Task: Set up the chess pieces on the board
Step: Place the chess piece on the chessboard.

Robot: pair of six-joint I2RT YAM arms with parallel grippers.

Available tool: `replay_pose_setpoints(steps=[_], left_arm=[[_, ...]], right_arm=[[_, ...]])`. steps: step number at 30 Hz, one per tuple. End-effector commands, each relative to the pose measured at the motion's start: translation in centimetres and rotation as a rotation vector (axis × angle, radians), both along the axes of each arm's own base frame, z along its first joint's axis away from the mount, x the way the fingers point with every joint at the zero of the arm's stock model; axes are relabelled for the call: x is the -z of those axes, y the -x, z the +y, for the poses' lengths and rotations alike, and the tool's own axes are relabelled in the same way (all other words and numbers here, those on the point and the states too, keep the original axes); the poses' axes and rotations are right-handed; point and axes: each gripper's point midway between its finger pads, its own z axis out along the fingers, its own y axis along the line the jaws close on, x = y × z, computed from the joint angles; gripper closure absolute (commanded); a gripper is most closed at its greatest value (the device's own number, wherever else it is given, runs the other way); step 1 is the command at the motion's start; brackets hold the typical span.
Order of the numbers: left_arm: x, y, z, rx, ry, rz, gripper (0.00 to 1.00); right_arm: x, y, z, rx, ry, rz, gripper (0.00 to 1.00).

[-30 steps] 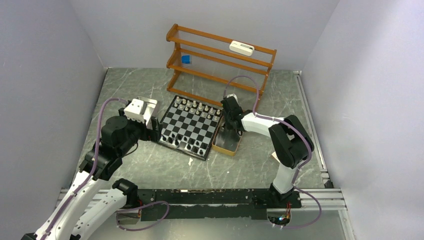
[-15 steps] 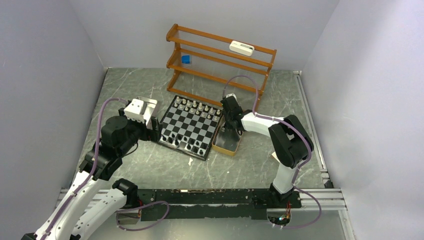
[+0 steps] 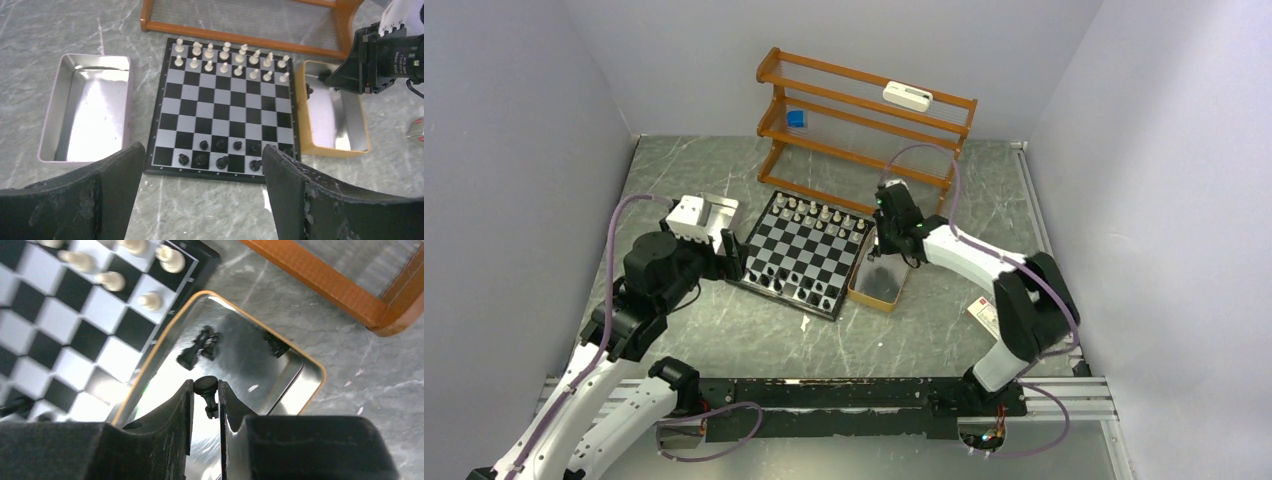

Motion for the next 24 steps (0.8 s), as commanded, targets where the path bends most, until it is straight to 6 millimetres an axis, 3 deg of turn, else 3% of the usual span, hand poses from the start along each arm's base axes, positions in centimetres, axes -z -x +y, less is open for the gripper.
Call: replay_pose_setpoints(steps=[1, 7, 12, 18, 24], left_arm=[[-3.9, 0.0, -2.1, 0.054, 0.147, -0.044, 0.1], [-4.4, -1.5, -5.2, 0.119, 0.298, -0.031, 0.18], [-3.9, -3.2, -8.0, 0.18, 0.407, -0.011, 0.24], [-3.4, -4.8, -11.1, 0.195, 0.481, -0.029, 0.3], [-2.9, -3.8, -16.1, 0.275, 0.495, -0.126, 0.32]], right_arm=[[-5.5, 1.2, 1.8, 0.03, -0.236, -0.039, 0.81], [-12.6, 2.7, 7.1, -0.003, -0.717, -0.093, 0.8], [-16.9, 3.5, 9.6, 0.034, -1.069, -0.077, 0.8], [-18.1, 3.9, 9.8, 0.146, -1.345, -0.02, 0.79], [-19.4, 3.6, 9.9, 0.187, -1.464, -0.003, 0.8]])
